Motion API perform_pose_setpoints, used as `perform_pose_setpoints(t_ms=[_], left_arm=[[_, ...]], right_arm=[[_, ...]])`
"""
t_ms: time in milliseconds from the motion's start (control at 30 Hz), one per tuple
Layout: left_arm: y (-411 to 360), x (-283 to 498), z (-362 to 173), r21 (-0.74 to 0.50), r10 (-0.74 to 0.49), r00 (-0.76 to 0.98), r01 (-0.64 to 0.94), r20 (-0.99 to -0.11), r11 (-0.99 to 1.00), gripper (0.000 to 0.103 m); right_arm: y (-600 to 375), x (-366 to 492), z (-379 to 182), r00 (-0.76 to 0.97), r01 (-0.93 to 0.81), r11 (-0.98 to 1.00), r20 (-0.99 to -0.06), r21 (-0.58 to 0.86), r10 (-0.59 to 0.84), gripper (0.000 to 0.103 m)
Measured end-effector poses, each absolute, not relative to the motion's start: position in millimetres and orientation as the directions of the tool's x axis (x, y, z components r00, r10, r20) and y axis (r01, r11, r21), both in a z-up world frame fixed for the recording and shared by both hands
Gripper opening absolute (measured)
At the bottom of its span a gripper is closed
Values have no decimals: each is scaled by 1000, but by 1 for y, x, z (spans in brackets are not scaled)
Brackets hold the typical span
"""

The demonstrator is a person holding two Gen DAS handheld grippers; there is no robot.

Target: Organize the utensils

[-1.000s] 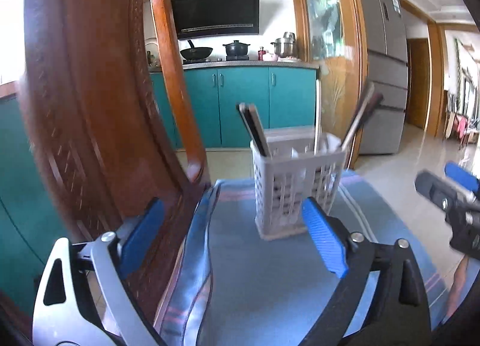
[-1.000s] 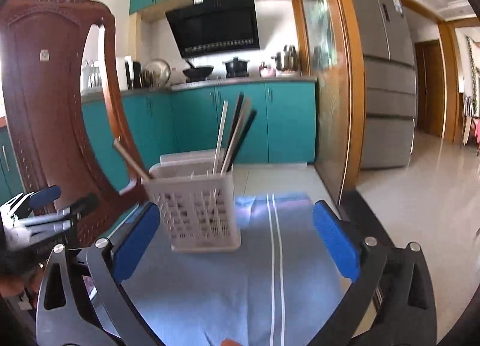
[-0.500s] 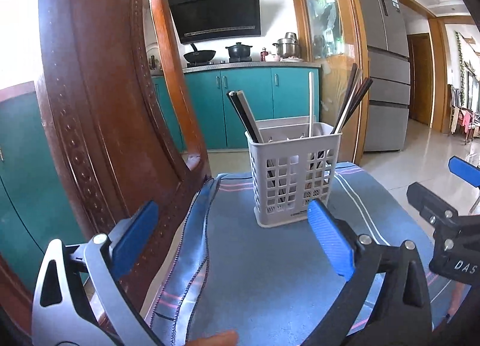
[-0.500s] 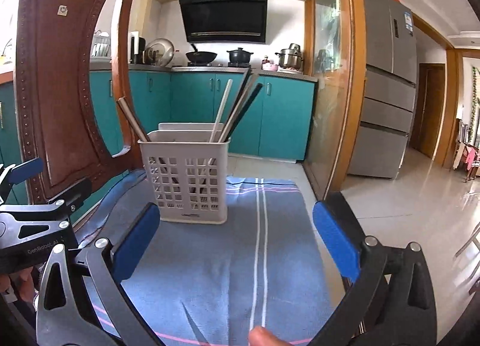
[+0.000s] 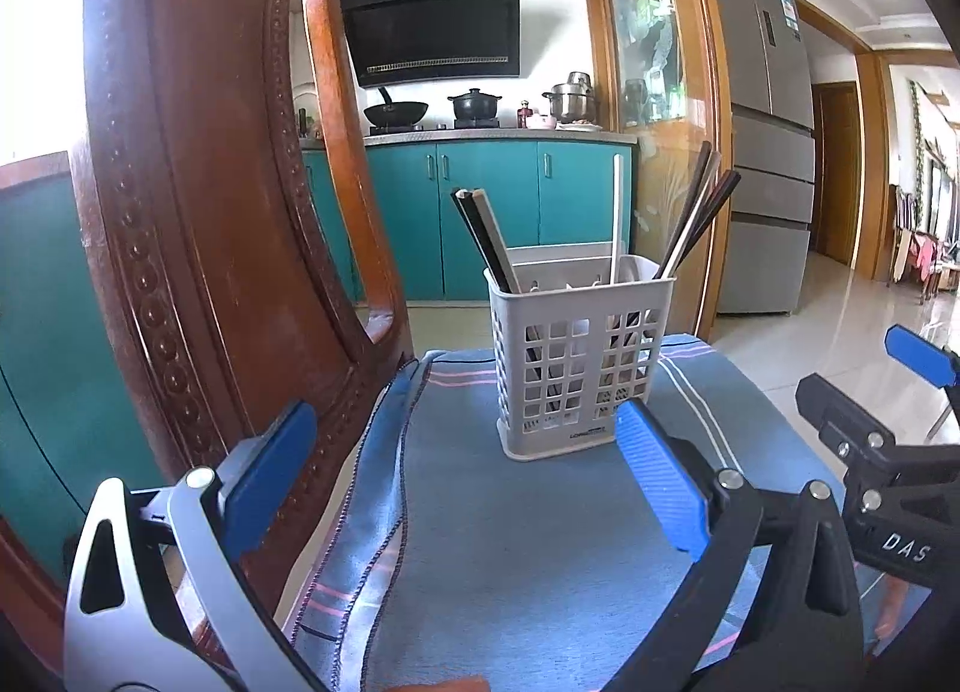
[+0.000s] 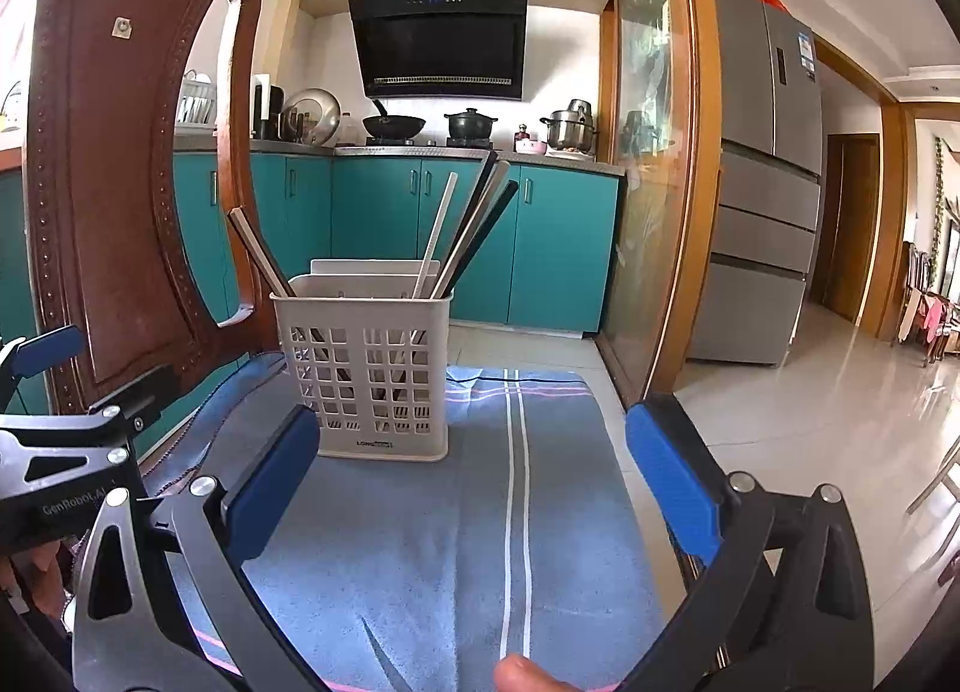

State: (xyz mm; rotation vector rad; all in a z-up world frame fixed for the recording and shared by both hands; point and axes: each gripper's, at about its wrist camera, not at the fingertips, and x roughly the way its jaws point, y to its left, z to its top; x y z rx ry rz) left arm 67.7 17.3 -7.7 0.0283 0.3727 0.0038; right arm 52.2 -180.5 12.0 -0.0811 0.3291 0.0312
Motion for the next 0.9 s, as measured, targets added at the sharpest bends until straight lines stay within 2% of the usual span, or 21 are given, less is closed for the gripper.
perform_pose_setpoints(t_ms=[900], left_arm=[[12,69,-10,33,10,929,2,-370,999,99]], right_arm=[[-177,54,8,942,-48,994,-336,-98,13,100]])
